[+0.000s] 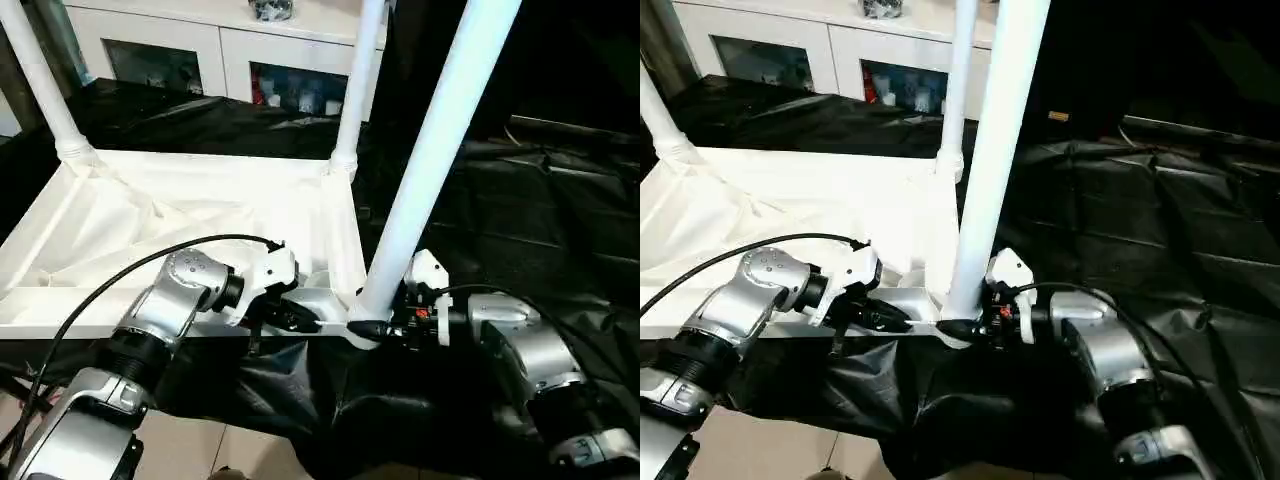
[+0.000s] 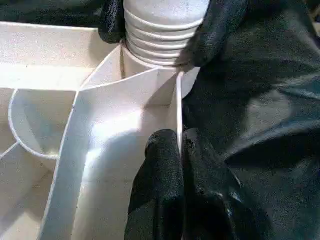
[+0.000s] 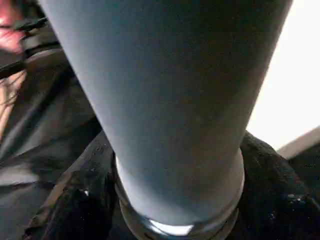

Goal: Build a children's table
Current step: Rotate leg to tighten

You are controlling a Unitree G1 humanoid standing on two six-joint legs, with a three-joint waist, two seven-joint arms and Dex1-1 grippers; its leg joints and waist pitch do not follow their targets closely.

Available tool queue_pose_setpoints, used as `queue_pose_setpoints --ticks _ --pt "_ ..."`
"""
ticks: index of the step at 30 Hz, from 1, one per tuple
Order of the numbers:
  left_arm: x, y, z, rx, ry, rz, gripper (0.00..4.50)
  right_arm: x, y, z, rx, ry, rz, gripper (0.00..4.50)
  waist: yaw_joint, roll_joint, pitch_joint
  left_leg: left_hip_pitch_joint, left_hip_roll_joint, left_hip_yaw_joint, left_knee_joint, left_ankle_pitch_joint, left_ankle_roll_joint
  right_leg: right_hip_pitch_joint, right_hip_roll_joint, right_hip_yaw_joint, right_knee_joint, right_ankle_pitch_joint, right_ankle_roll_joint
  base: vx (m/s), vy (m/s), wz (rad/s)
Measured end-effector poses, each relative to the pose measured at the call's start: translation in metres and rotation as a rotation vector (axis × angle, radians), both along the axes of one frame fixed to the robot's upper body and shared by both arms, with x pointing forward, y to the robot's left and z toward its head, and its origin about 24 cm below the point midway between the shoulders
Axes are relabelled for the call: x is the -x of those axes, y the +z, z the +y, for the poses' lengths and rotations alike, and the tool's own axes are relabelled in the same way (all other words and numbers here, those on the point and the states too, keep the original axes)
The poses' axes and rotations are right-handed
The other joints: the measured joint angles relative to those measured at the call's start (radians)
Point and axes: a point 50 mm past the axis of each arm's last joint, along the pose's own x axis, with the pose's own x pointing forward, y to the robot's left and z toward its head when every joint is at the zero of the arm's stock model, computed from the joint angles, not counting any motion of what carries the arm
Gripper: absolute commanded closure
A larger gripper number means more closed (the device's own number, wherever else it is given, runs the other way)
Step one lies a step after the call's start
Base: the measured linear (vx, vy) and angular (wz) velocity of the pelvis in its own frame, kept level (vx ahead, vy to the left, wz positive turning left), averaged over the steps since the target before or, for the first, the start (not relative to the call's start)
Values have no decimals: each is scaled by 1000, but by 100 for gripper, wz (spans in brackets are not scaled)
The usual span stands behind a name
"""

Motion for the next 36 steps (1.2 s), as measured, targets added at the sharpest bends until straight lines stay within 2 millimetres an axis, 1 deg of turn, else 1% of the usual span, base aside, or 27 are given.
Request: queue_pose_setpoints --ticks 1,2,3,5,8,11,12,13,15,16,19,22,28,30,35,36 --pt "-3 0 -2 -2 30 -9 450 -5 -1 1 0 -54 -1 171 -1 0 0 1 0 0 0 0 0 1 0 0 0 0 0 0 0 0" --pt "-9 -1 -7 -4 99 -30 450 -14 -2 5 -5 -161 -2 171 -8 0 0 3 0 0 0 0 -1 1 0 1 0 0 1 0 0 0" --pt "-13 -1 -10 -7 142 -40 450 -21 -3 7 -5 -230 -3 171 -12 0 0 3 -1 0 0 0 -1 0 0 1 0 0 3 0 0 0" --pt "-19 -3 -21 -8 216 -56 450 -30 -5 9 -7 -348 2 172 -15 0 0 3 -1 0 0 1 -1 0 0 1 0 0 4 0 0 0" --pt "-26 -3 -33 0 314 -64 450 -42 -5 15 -2 -496 4 173 -18 0 0 2 -1 0 0 1 -1 0 0 1 0 1 4 0 0 0" --pt "-29 -3 -39 1 370 -77 450 -49 -3 23 16 -590 -6 173 -22 1 -1 2 -1 0 0 1 -1 0 0 1 -1 2 3 0 0 0" --pt "-29 -3 -40 0 376 -81 450 -51 -3 24 16 -600 -9 138 -23 1 -1 2 -1 0 0 1 -1 1 0 1 -1 2 2 0 0 0" --pt "-29 -3 -40 0 381 -84 450 -52 -3 24 18 -604 -11 138 -23 1 -1 2 -1 0 0 0 -1 1 0 1 -1 3 1 0 0 0" --pt "-30 -2 -42 0 384 -89 450 -54 -2 25 19 -605 -15 103 -23 2 -1 1 -1 0 0 0 -1 1 0 1 -2 3 1 0 0 0" --pt "-30 -2 -42 0 383 -89 450 -54 -3 24 17 -604 -12 100 -23 2 -1 1 -1 0 0 0 -1 1 0 1 -2 3 1 0 0 0" --pt "-29 -2 -42 0 378 -88 450 -53 -3 24 10 -579 -12 71 -23 2 -1 1 -1 0 0 0 -1 1 0 1 -3 3 1 0 0 0" --pt "-28 -1 -39 -2 347 -84 450 -50 -2 18 11 -496 -27 71 -23 2 -1 0 -1 0 -1 0 -1 0 0 0 -3 3 1 0 0 0" --pt "-19 1 -25 8 206 -57 450 -34 0 2 7 -252 -46 71 -23 1 -1 -4 0 0 -2 0 0 -3 0 0 -4 3 1 0 0 0" --pt "-15 1 -20 9 152 -47 450 -30 2 2 5 -170 -46 71 -22 1 0 -5 0 0 -2 0 0 -3 0 0 -4 3 1 0 0 0" --pt "-4 2 -5 4 17 -14 450 -13 3 -4 -1 43 -23 71 -14 0 0 -5 0 0 -1 0 0 -3 0 0 -4 3 1 0 0 0" --pt "-2 3 -3 1 -10 -4 450 -9 3 -5 0 87 -14 71 -10 -1 1 -5 0 0 -1 0 0 -3 0 0 -4 3 1 0 0 0"
